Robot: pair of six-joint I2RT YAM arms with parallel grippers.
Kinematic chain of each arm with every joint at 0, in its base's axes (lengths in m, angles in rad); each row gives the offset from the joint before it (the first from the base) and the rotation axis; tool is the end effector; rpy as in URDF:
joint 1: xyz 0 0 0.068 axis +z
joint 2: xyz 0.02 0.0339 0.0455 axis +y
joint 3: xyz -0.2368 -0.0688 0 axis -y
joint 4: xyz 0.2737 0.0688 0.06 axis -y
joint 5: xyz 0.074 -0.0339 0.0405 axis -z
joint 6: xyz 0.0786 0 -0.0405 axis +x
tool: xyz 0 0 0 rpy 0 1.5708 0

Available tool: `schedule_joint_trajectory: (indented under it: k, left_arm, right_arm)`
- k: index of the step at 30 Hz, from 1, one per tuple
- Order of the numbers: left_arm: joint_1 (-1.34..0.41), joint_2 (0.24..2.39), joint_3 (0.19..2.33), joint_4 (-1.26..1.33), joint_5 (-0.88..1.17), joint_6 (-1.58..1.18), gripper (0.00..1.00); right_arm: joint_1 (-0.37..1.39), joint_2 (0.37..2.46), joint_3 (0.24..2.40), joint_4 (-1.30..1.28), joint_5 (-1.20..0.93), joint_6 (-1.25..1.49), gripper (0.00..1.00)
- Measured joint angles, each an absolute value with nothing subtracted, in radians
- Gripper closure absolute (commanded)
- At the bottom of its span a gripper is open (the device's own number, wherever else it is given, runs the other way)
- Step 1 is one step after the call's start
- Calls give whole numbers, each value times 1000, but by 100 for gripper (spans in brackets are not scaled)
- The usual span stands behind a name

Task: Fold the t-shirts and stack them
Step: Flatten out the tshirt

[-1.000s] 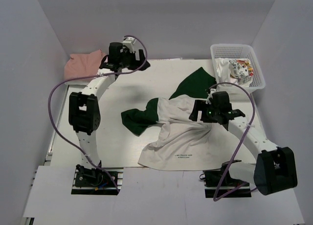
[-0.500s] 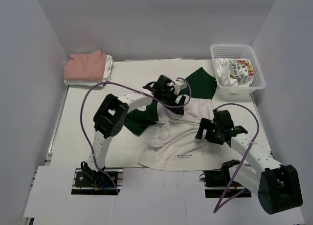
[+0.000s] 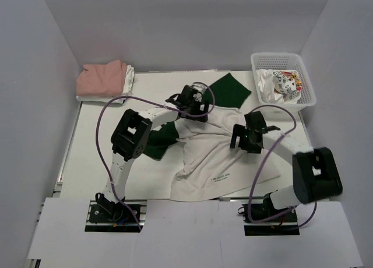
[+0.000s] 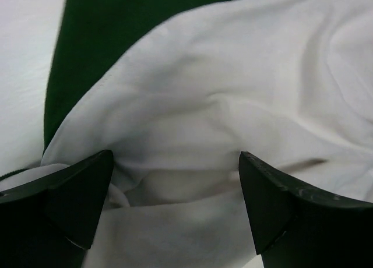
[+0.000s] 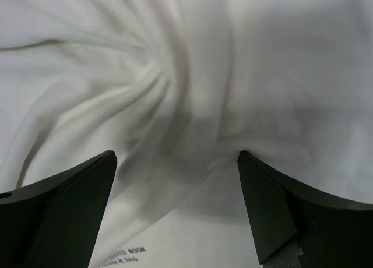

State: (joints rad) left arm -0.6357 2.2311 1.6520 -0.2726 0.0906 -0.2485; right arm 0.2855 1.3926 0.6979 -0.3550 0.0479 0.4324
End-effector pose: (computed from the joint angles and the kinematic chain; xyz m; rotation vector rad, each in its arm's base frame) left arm 0.4202 -0.3189 0.0864 0.5192 2.4282 -0.5010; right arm 0.2914 0.0816 0.0852 0.2098 2.6227 0.1874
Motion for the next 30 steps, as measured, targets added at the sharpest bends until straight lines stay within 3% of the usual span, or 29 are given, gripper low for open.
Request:
schedule_joint_trajectory:
  k: [7, 12, 15, 21, 27, 30]
  left_arm:
    - [-459, 2216, 1647, -295, -46, -403, 0]
    - [-417, 2360, 1903, -403, -69, -431, 0]
    - [-418, 2394, 1959, -409, -60, -426, 0]
    - [-419, 2182, 1701, -392, -75, -410, 0]
    - [-413, 1565, 1249, -447, -282, -554, 0]
    - [-369, 1287, 1045, -510, -383, -696, 0]
  right_arm:
    - [289, 1816, 1112, -267, 126, 374, 10]
    - [289, 2120, 1524, -266, 136, 277, 10]
    - [295, 2170, 1614, -279, 131, 206, 10]
    - [358, 1918, 1475, -314, 83, 67, 10]
    - [541, 1474, 1182, -263, 56, 21, 10]
    - [616, 1352, 1042, -268, 41, 42, 10]
